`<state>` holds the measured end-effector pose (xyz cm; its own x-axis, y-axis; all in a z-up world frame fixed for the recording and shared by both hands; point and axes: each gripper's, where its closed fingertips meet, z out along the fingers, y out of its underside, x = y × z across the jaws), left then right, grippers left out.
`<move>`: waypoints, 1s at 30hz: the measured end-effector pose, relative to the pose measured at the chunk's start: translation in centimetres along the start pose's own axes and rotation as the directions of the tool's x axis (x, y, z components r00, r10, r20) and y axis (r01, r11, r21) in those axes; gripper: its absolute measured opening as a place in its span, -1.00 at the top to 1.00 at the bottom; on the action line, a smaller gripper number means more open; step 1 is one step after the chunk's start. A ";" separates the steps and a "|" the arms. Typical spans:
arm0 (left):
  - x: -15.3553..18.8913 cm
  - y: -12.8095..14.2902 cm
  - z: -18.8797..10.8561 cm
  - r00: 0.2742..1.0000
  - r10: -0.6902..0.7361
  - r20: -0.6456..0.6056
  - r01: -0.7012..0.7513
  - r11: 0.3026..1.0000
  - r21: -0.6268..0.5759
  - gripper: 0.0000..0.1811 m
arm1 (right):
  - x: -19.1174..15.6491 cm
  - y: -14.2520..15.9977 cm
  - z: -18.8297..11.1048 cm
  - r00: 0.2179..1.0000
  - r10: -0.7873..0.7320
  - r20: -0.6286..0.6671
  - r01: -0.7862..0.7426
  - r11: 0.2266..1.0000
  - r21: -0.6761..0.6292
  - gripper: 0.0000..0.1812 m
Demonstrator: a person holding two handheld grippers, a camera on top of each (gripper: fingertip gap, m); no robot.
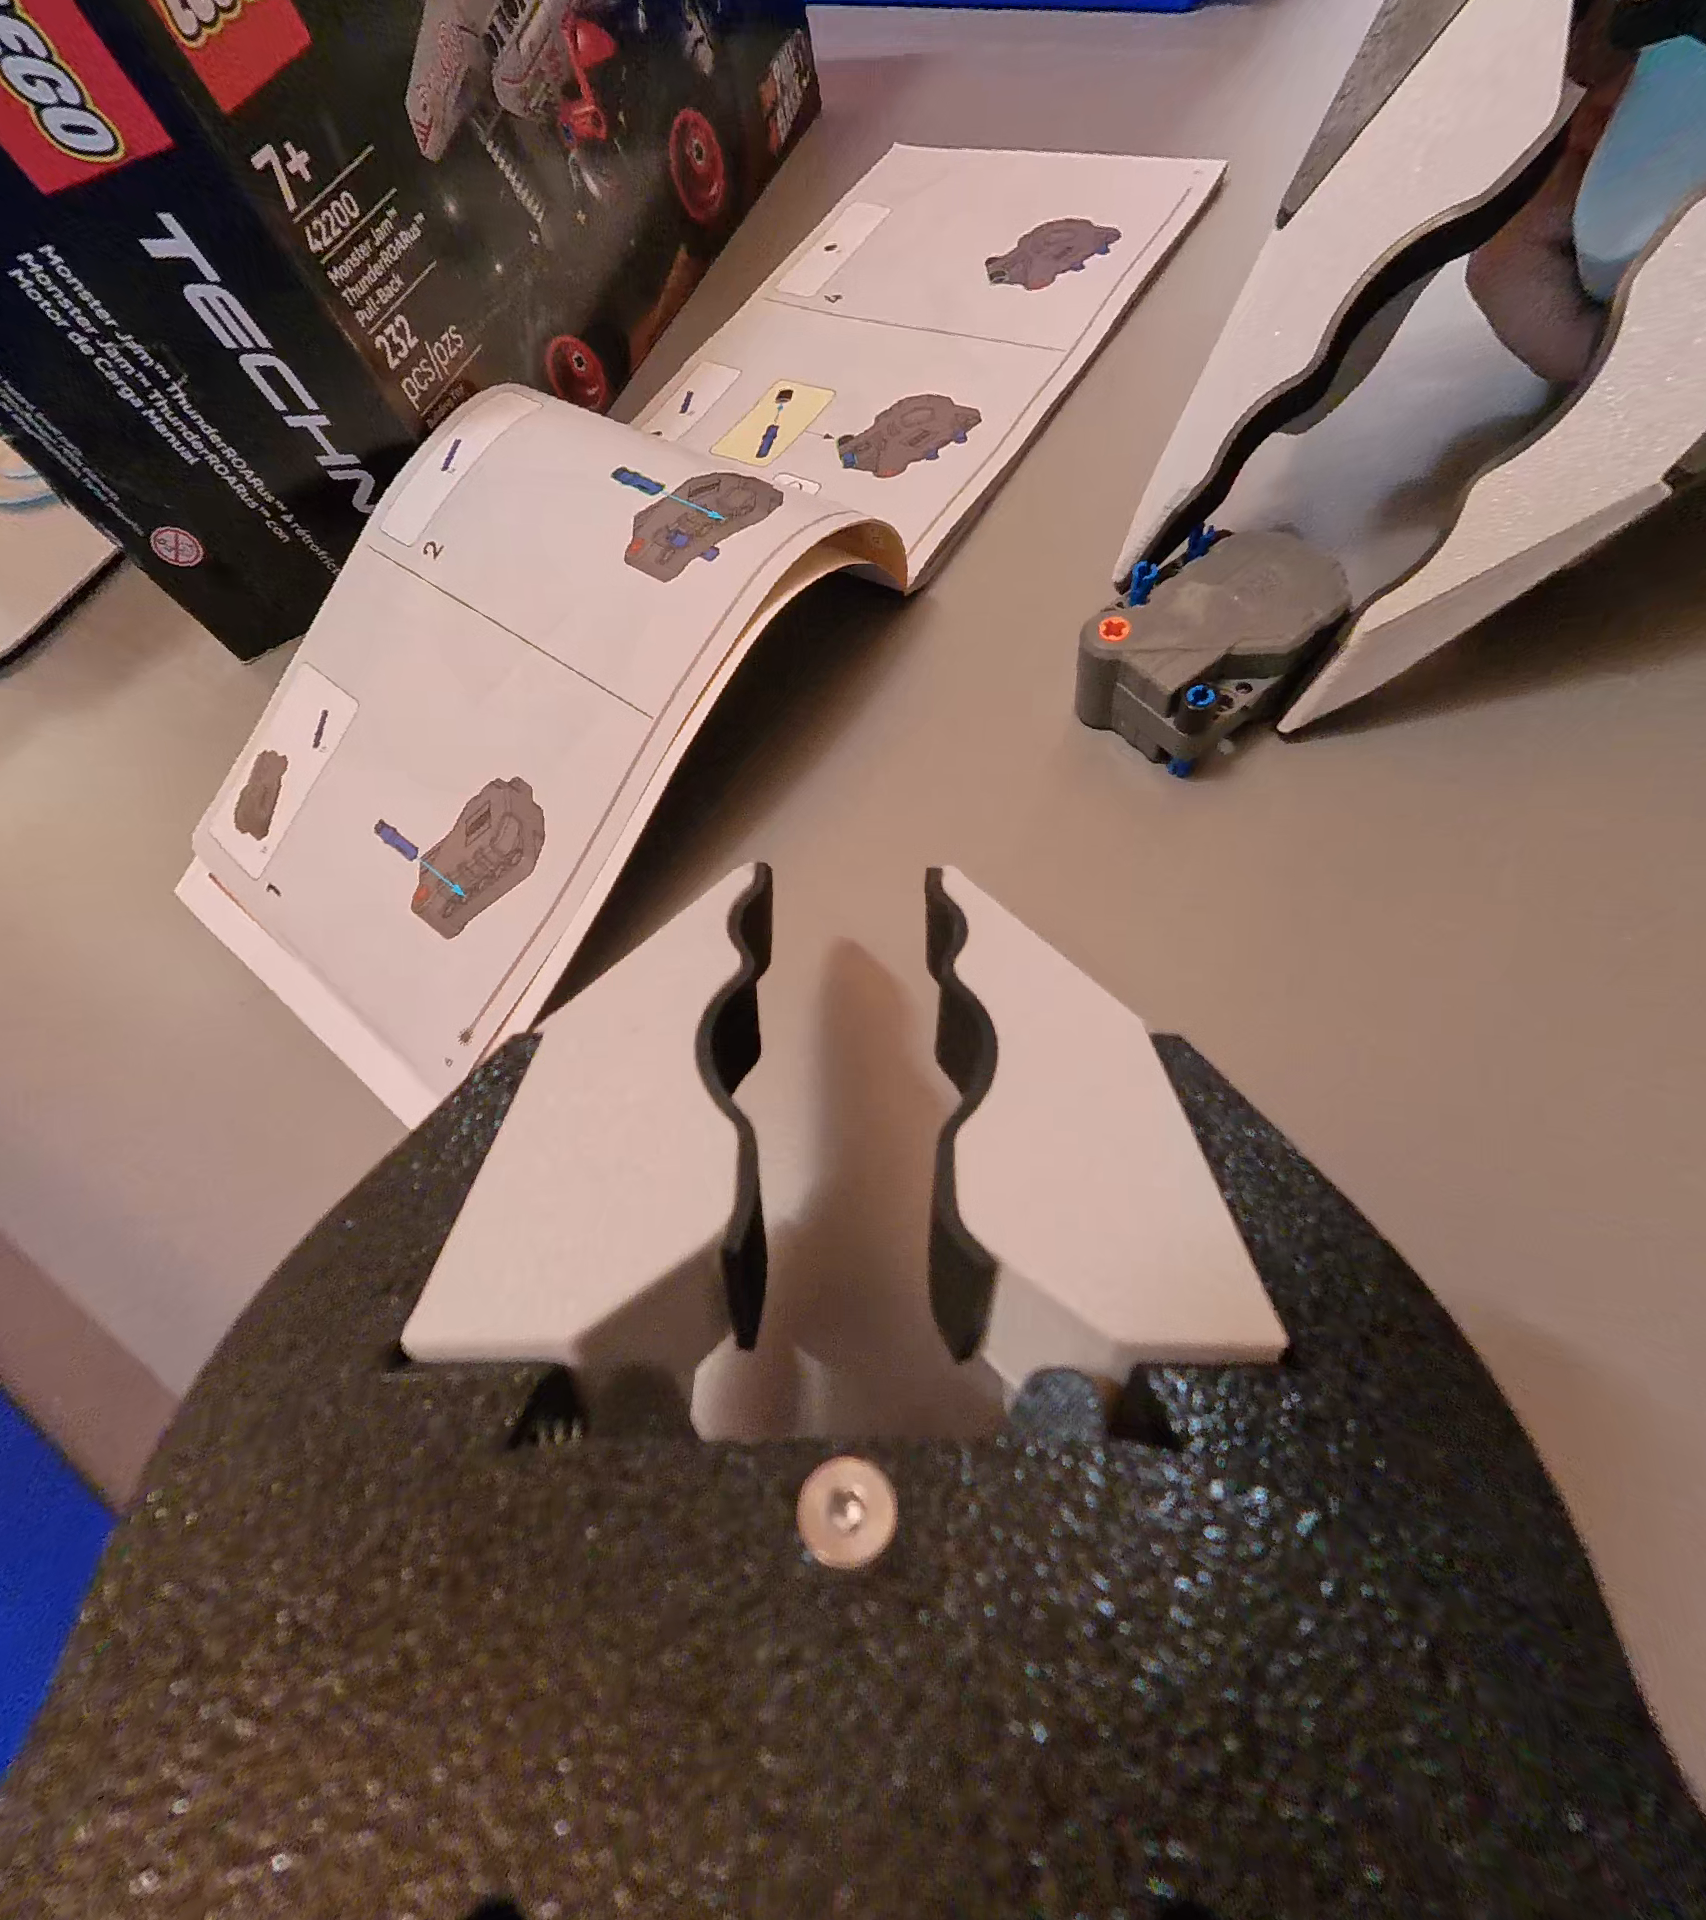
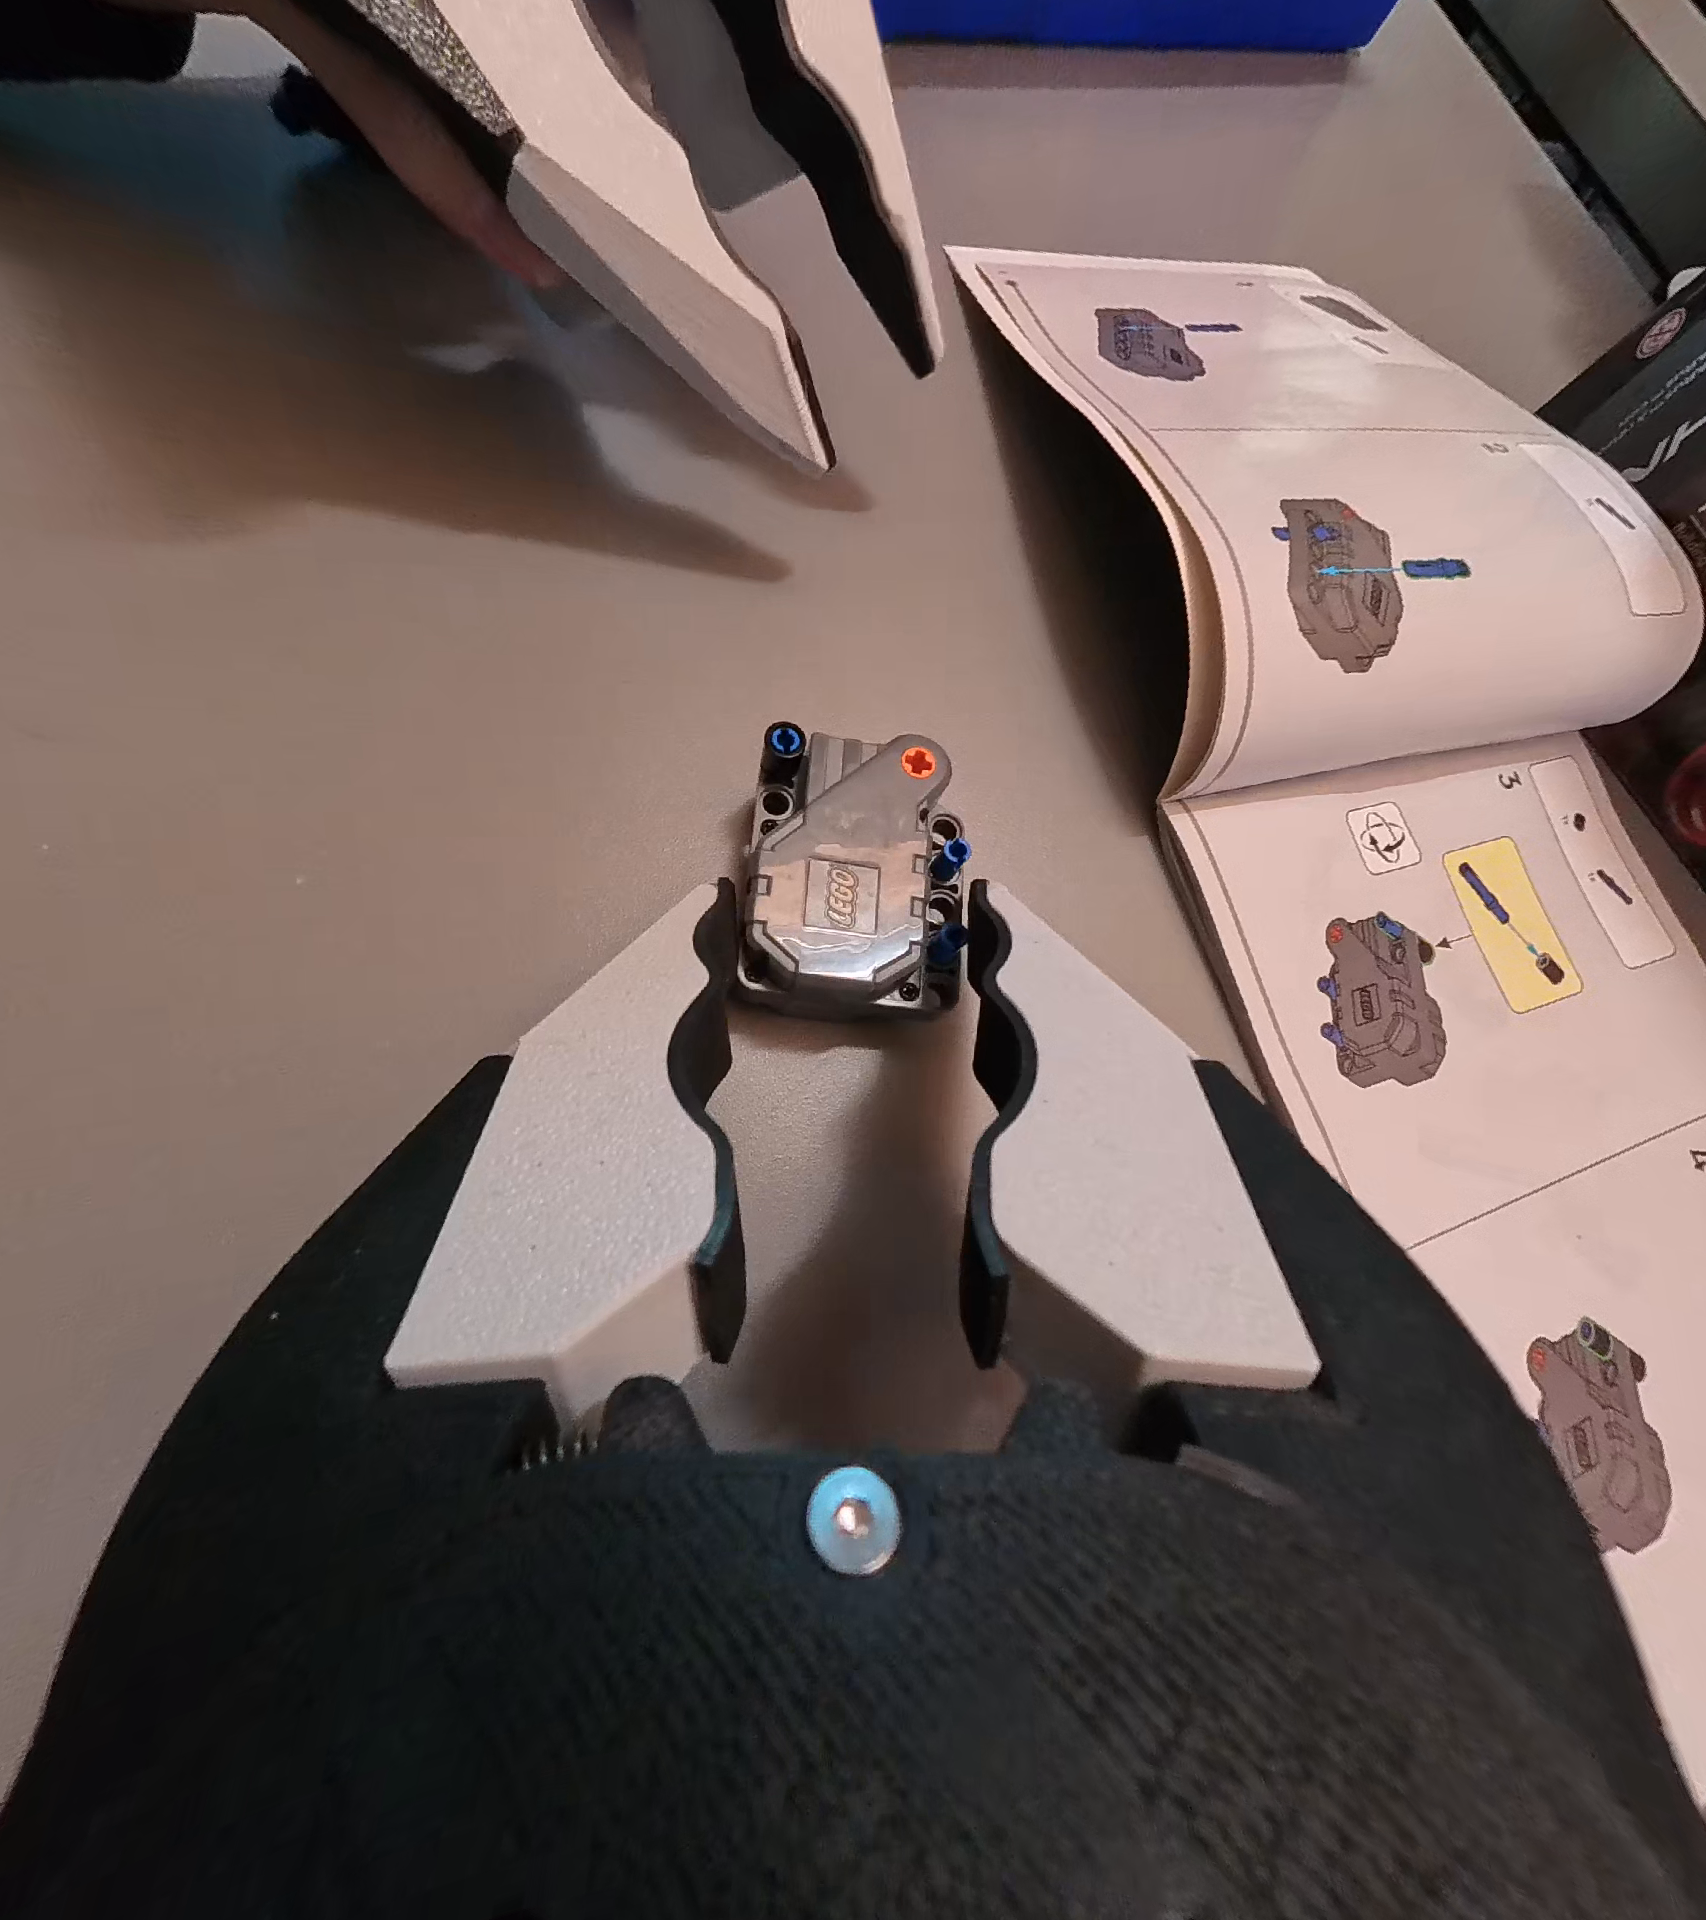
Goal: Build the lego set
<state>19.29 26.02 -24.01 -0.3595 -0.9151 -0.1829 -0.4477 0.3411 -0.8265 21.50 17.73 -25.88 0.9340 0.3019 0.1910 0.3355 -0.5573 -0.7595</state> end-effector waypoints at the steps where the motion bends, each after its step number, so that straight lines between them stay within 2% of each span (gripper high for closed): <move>1: 0.0 0.0 0.0 1.000 0.003 0.000 -0.003 1.000 -0.004 0.70 | 0.0 0.0 0.0 1.000 0.003 0.002 -0.003 1.000 -0.001 0.53; 8: 0.5 0.2 0.2 0.999 0.045 -0.012 -0.045 0.999 -0.016 0.70 | 0.2 0.1 0.0 0.998 0.056 0.021 -0.056 0.998 -0.006 0.54; 11: 1.7 -0.9 -0.2 0.989 0.138 -0.052 -0.134 0.989 0.066 0.66 | 0.3 -0.2 -0.6 0.979 0.184 0.087 -0.187 0.982 0.021 0.55; 13: 3.0 -2.1 -0.6 0.970 0.232 -0.070 -0.219 0.963 0.159 0.62 | -0.1 -1.4 -1.6 0.915 0.338 0.221 -0.364 0.928 0.085 0.55; 15: 4.5 -3.2 -0.8 0.948 0.308 -0.079 -0.282 0.930 0.236 0.57 | -1.6 -3.1 -3.1 0.778 0.438 0.449 -0.533 0.839 0.105 0.55; 18: 6.6 -3.9 -0.7 0.917 0.377 -0.130 -0.331 0.901 0.280 0.54 | -2.8 -5.4 -5.4 0.591 0.450 0.669 -0.675 0.731 0.105 0.55; 23: 9.1 -5.9 -1.4 0.898 0.393 -0.196 -0.298 0.873 0.385 0.51 | -3.8 -6.7 -6.4 0.429 0.438 0.790 -0.758 0.650 0.051 0.55; 25: 9.9 -6.5 -1.9 0.890 0.390 -0.236 -0.269 0.867 0.419 0.59 | -4.2 -7.4 -6.9 0.361 0.418 0.834 -0.786 0.618 0.030 0.55; 26: 10.1 -6.6 -2.0 0.886 0.390 -0.250 -0.262 0.867 0.423 0.73 | -4.3 -7.6 -7.1 0.341 0.412 0.845 -0.793 0.609 0.022 0.55; 30: 9.8 -6.9 -2.3 0.893 0.382 -0.236 -0.255 0.864 0.435 0.74 | -4.2 -7.8 -7.1 0.317 0.408 0.856 -0.808 0.590 0.018 0.55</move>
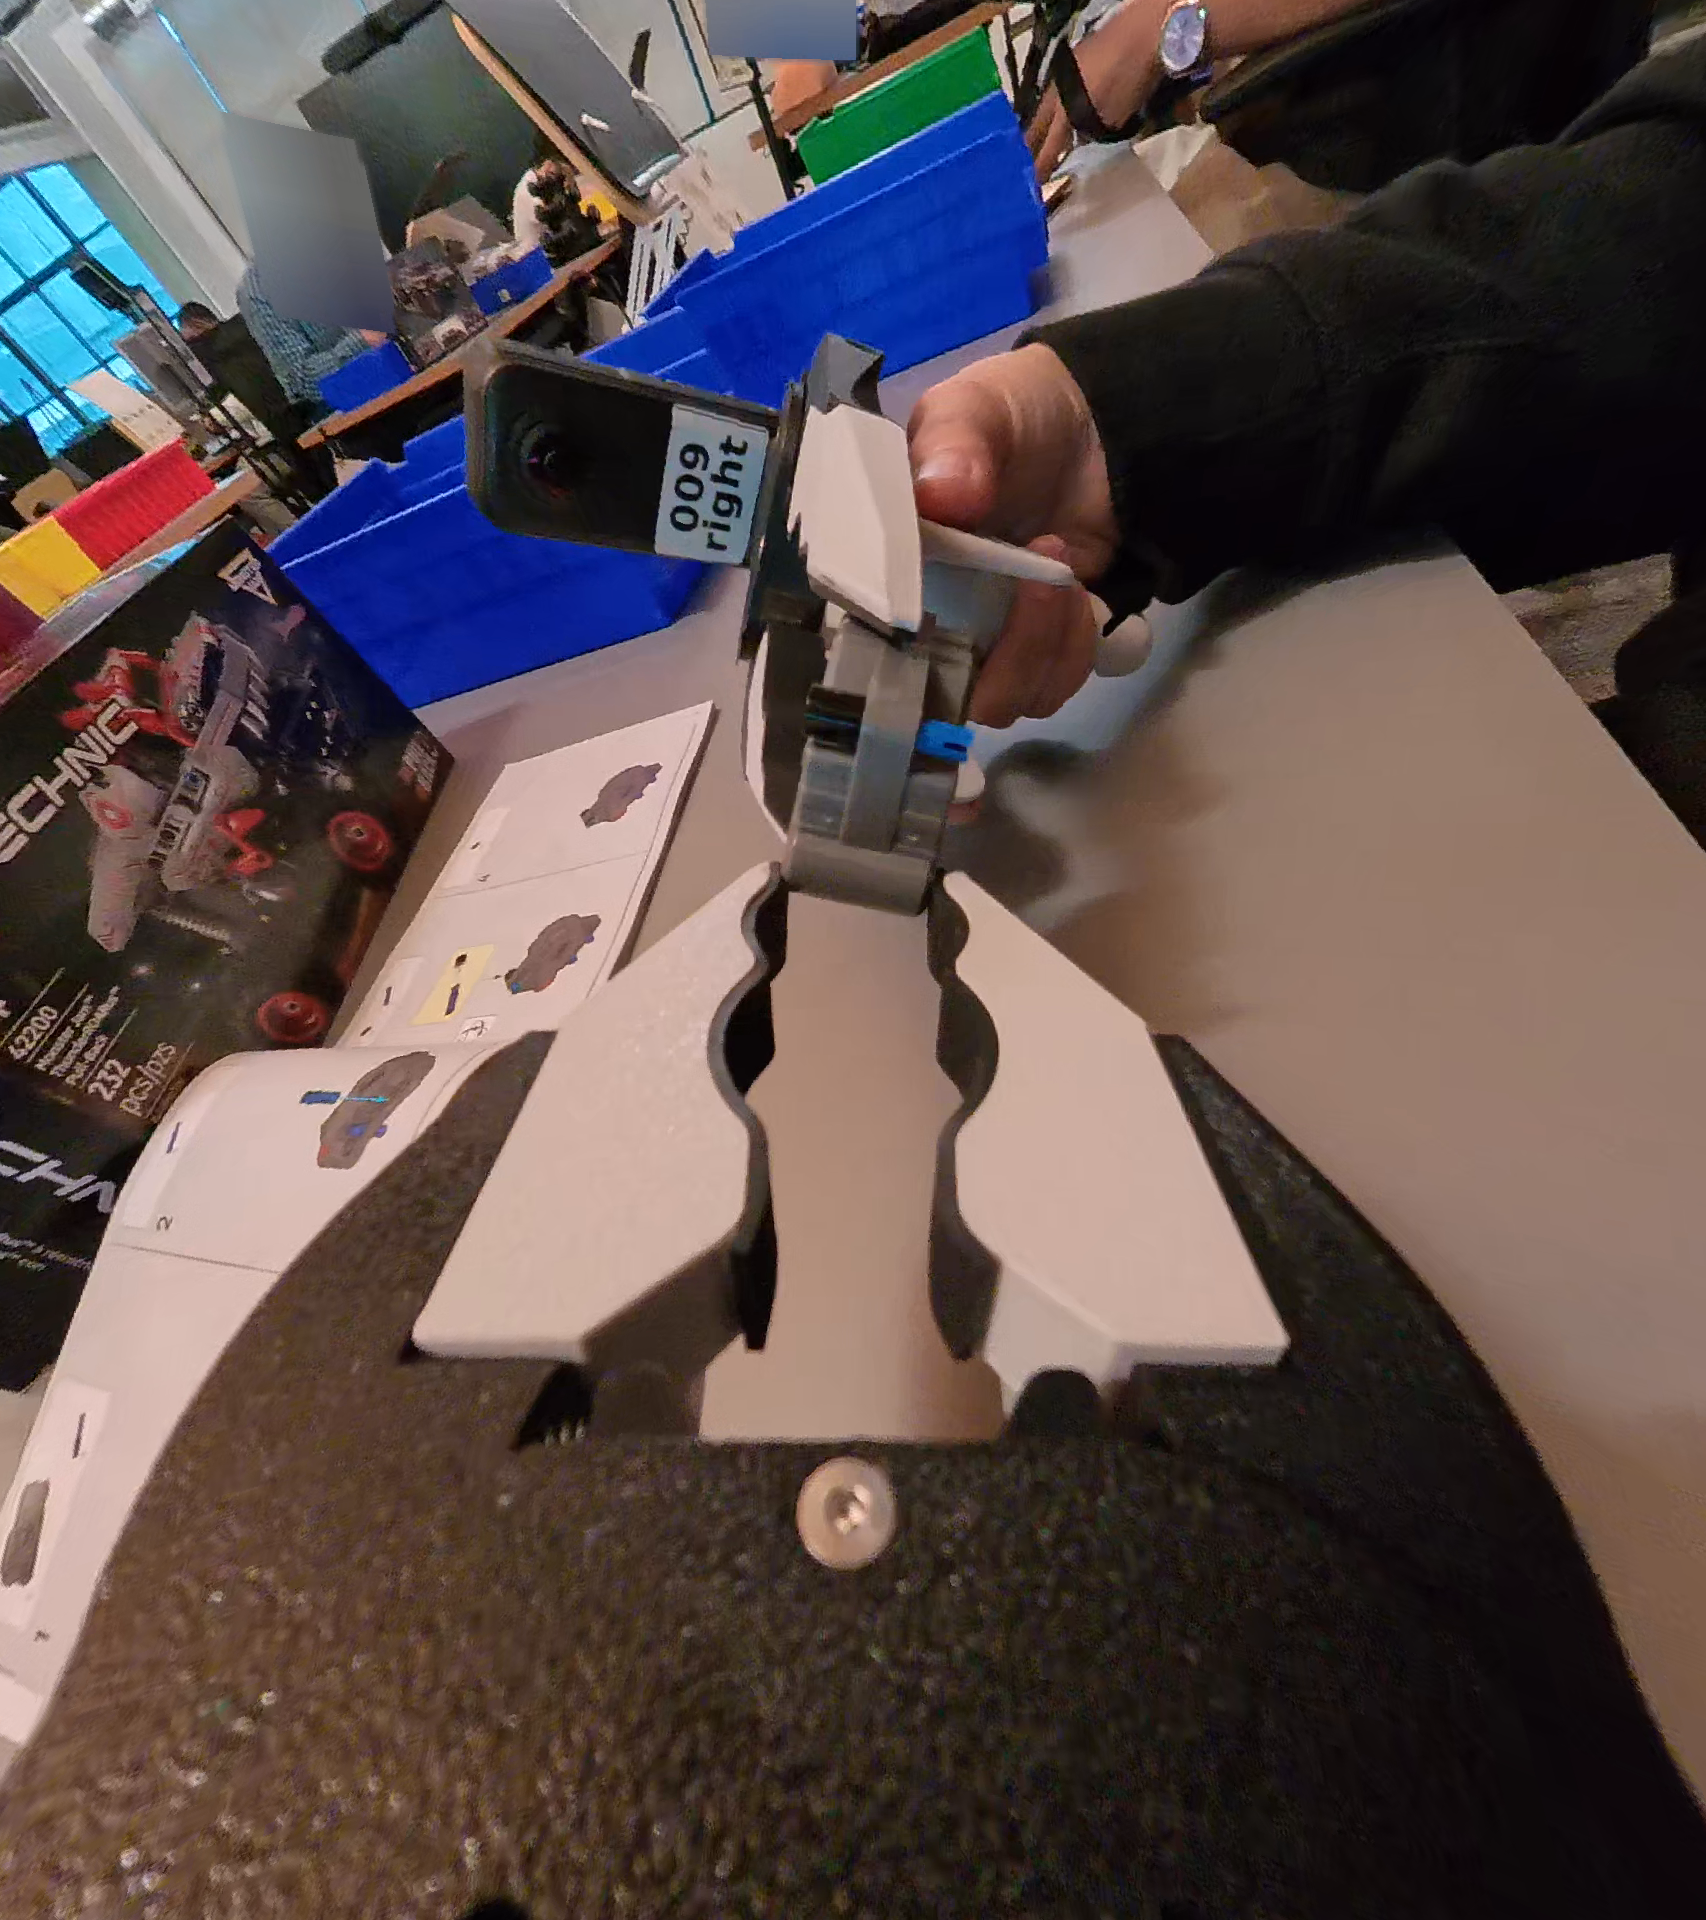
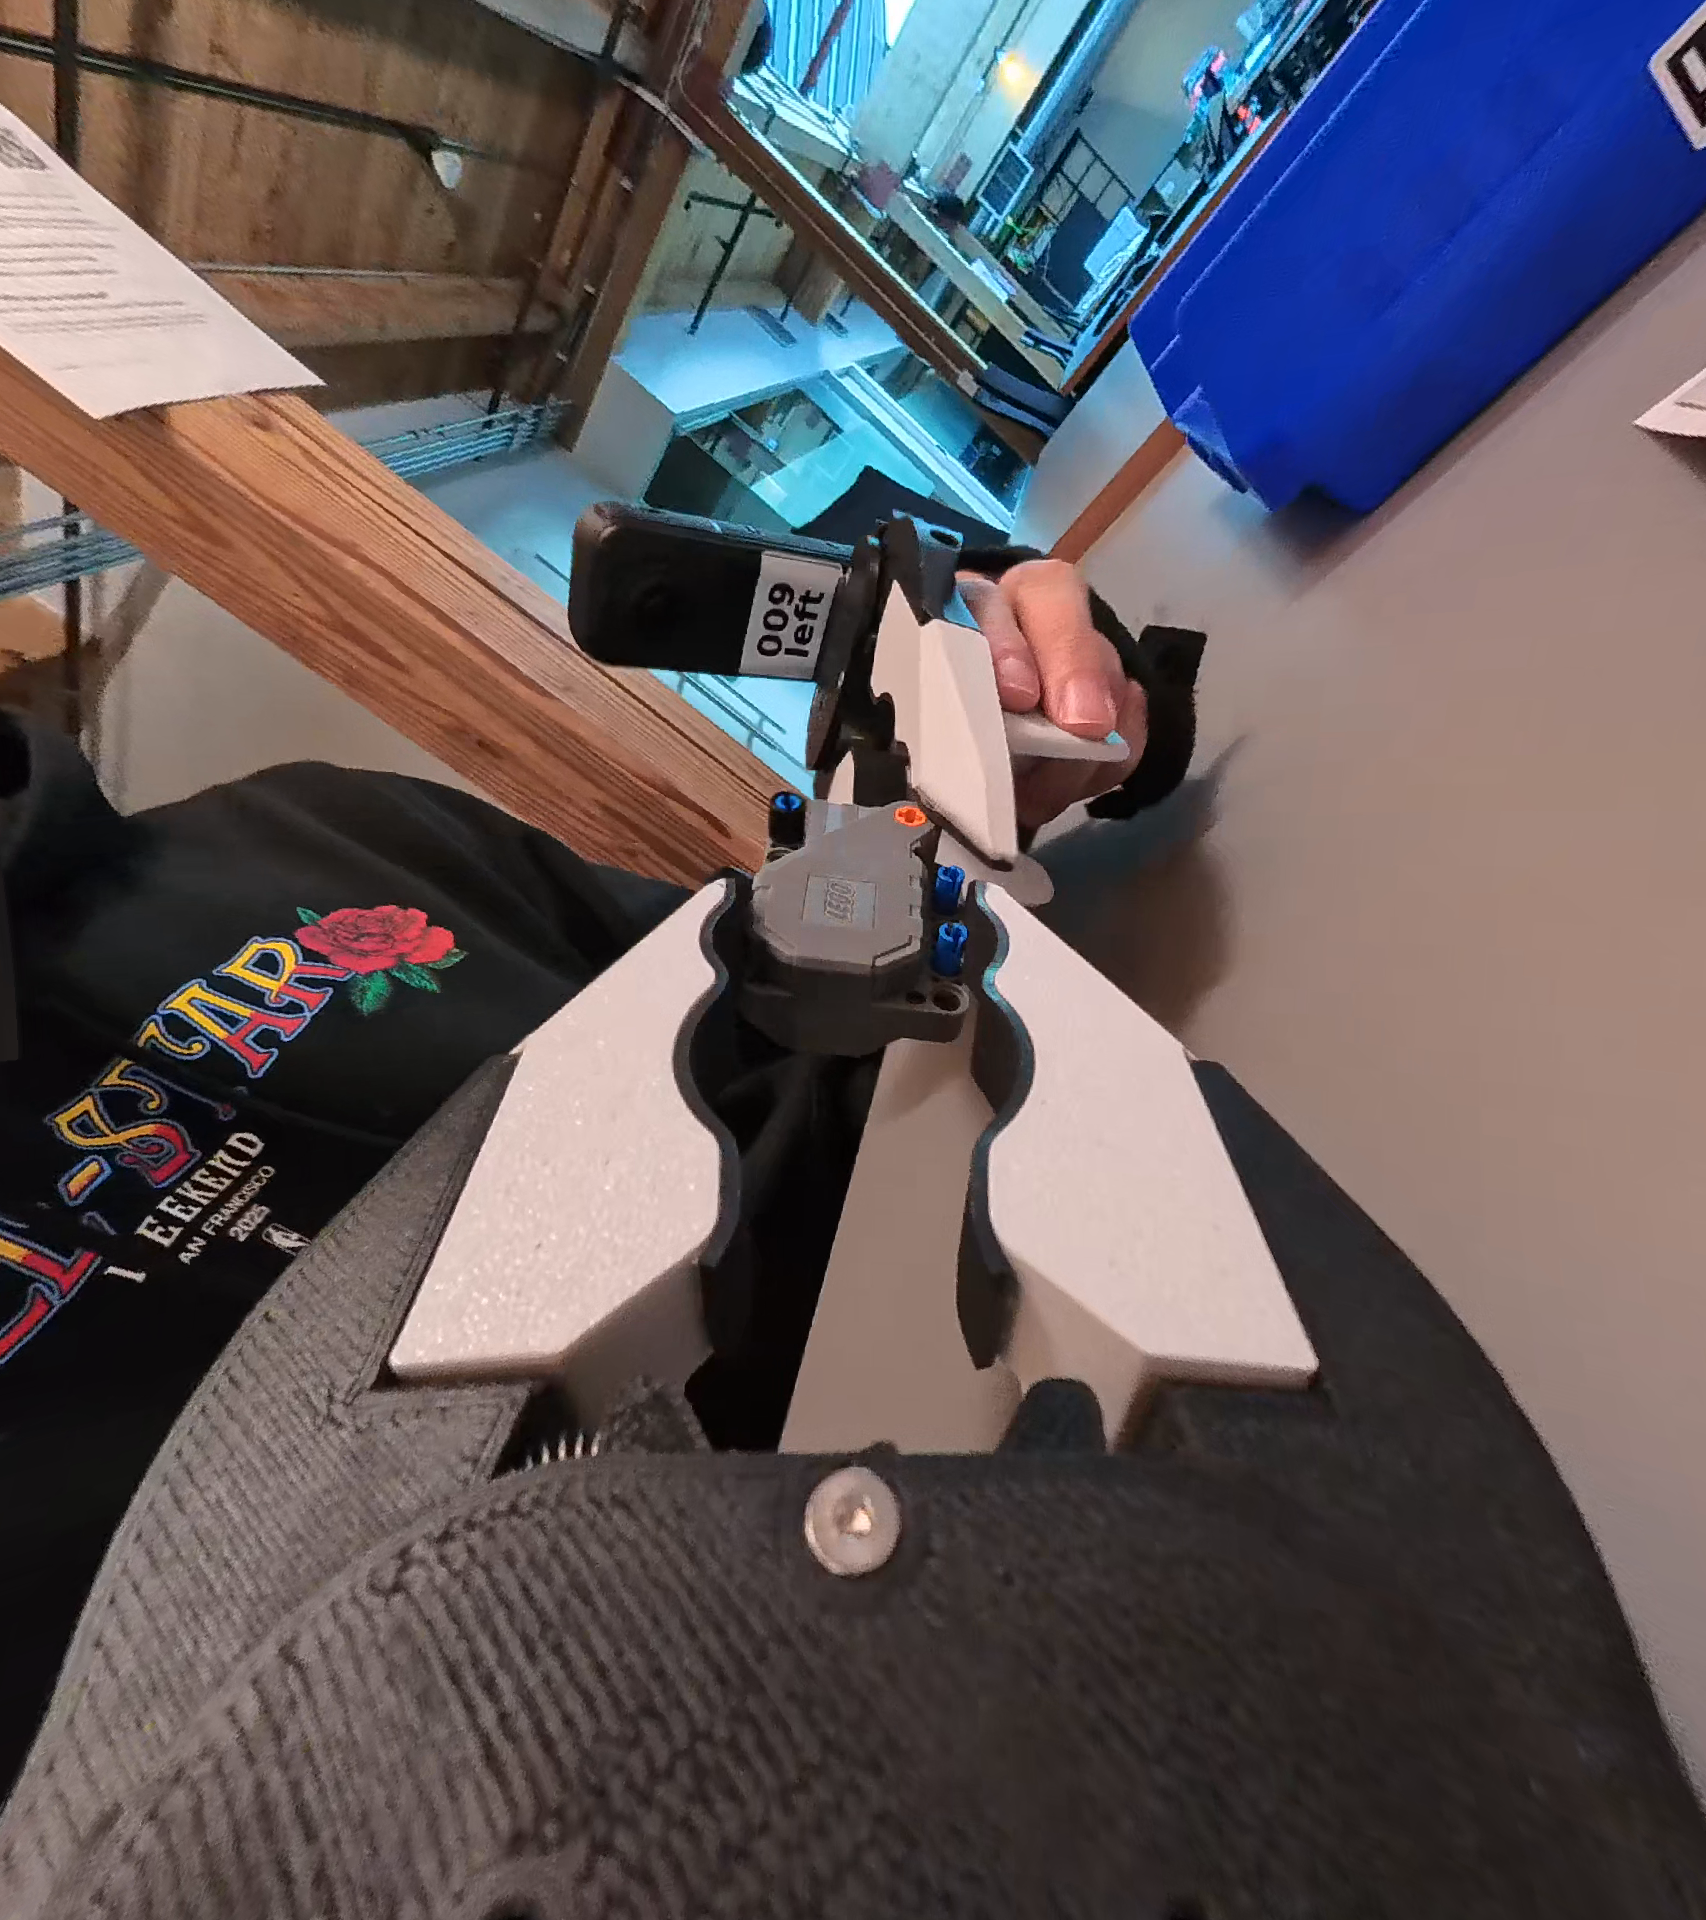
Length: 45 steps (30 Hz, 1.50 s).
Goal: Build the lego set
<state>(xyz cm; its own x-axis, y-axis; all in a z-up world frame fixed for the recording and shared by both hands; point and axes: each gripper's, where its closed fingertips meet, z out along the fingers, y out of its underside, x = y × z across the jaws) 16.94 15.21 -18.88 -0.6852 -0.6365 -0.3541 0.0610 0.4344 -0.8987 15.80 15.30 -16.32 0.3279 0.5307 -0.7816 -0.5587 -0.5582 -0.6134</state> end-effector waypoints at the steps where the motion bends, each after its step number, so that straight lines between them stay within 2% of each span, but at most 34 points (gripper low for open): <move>1: -0.1 0.0 0.0 1.000 -0.012 0.000 0.012 1.000 -0.005 0.74 | 0.1 -0.1 0.0 1.000 0.000 -0.001 0.000 1.000 0.009 0.55; 5: -0.5 0.5 -0.3 0.997 -0.073 0.006 0.074 0.997 -0.034 0.74 | 1.1 -0.7 -0.5 0.997 -0.026 -0.067 0.029 0.999 0.046 0.55; 7: -0.7 0.9 -0.3 0.992 -0.127 0.009 0.128 0.990 -0.057 0.74 | 1.3 -1.0 -0.6 0.990 -0.092 -0.103 0.098 0.994 0.052 0.61; 11: -1.1 1.7 -0.2 0.972 -0.235 0.012 0.235 0.969 -0.078 0.74 | 1.0 -1.3 -0.3 0.942 -0.288 -0.172 0.295 0.955 0.013 0.42; 14: -1.4 1.8 -0.3 0.956 -0.292 0.019 0.293 0.953 -0.072 0.74 | 1.5 -2.1 -0.6 0.817 -0.491 -0.302 0.506 0.862 -0.033 0.39; 17: -1.8 1.3 -0.7 0.936 -0.352 0.005 0.352 0.936 -0.024 0.74 | 1.1 -2.4 -0.8 0.684 -0.638 -0.353 0.653 0.752 -0.095 0.41; 19: -1.7 0.8 -0.9 0.916 -0.400 -0.028 0.400 0.916 0.015 0.74 | 0.7 -2.4 -0.7 0.634 -0.688 -0.352 0.701 0.704 -0.114 0.43; 22: -1.5 -0.1 -1.1 0.885 -0.457 -0.090 0.463 0.884 0.066 0.75 | -0.1 -2.5 -0.1 0.603 -0.721 -0.341 0.740 0.665 -0.098 0.54; 26: -1.4 -1.1 -1.4 0.849 -0.505 -0.156 0.524 0.843 0.120 0.74 | -0.1 -2.5 0.2 0.529 -0.769 -0.358 0.780 0.607 -0.150 0.73; 30: -1.4 -1.1 -1.6 0.837 -0.518 -0.173 0.541 0.832 0.124 0.74 | -0.2 -2.5 0.5 0.510 -0.779 -0.365 0.790 0.592 -0.160 0.73; 33: -1.3 -0.5 -1.5 0.829 -0.534 -0.168 0.552 0.829 0.092 0.74 | 0.2 -2.5 0.4 0.482 -0.787 -0.385 0.796 0.577 -0.182 0.71; 35: -1.1 -0.1 -1.4 0.820 -0.546 -0.171 0.562 0.825 0.065 0.74 | 0.1 -2.5 0.5 0.461 -0.798 -0.388 0.806 0.560 -0.192 0.62; 37: -0.9 -0.1 -1.4 0.822 -0.539 -0.182 0.556 0.830 0.054 0.74 | 0.5 -1.9 0.6 0.474 -0.801 -0.366 0.783 0.574 -0.240 0.72; 40: -0.7 0.8 -1.3 0.833 -0.532 -0.151 0.538 0.843 -0.001 0.74 | 1.2 -1.6 0.5 0.469 -0.805 -0.363 0.771 0.574 -0.278 0.72; 42: -0.9 2.2 -1.3 0.859 -0.504 -0.088 0.499 0.864 -0.070 0.74 | 2.1 -1.4 0.3 0.454 -0.802 -0.388 0.744 0.580 -0.330 0.73; 45: -1.1 4.4 -1.8 0.919 -0.394 -0.001 0.386 0.902 -0.192 0.62 | 4.6 -0.6 -0.4 0.484 -0.759 -0.434 0.642 0.646 -0.414 0.73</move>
<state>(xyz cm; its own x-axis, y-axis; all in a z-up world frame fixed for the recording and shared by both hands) 16.70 18.96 -21.94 -0.6544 -0.7557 0.0283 -0.3489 0.2685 -0.8979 17.98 17.81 -19.59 0.9140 0.4039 0.0381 0.1649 -0.2839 -0.9446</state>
